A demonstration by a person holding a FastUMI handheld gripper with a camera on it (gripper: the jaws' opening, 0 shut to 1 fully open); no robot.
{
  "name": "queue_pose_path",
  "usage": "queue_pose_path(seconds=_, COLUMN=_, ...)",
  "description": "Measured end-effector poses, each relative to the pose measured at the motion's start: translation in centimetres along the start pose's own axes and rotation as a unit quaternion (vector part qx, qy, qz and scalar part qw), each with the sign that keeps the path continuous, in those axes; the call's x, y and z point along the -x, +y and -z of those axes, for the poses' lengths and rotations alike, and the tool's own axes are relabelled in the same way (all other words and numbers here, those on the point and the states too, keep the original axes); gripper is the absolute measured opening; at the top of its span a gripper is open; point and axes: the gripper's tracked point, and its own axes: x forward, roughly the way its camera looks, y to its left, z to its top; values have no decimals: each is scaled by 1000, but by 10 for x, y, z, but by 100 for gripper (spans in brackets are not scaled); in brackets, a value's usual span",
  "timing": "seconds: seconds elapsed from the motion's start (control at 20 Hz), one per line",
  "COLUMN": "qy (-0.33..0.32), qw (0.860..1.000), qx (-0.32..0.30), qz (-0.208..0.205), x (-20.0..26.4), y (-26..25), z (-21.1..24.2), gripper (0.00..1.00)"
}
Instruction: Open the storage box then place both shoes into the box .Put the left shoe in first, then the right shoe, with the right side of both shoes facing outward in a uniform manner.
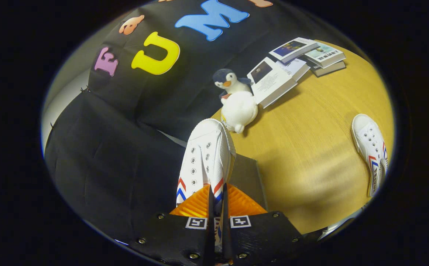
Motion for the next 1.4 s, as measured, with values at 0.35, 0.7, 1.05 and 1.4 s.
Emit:
queue_pose_path(seconds=0.35, qy=27, qw=999, qx=39, qz=11, x=-47, y=33, z=38, gripper=8)
queue_pose_path(seconds=0.7, qy=50, qw=995, qx=72, qz=50, x=-91, y=41, z=69, gripper=8)
queue_pose_path(seconds=1.05, qy=76, qw=986, qx=103, qz=106, x=-118, y=27, z=98, gripper=8)
queue_pose_path(seconds=1.4, qy=70, qw=987, qx=117, qz=85, x=-120, y=32, z=102, gripper=32)
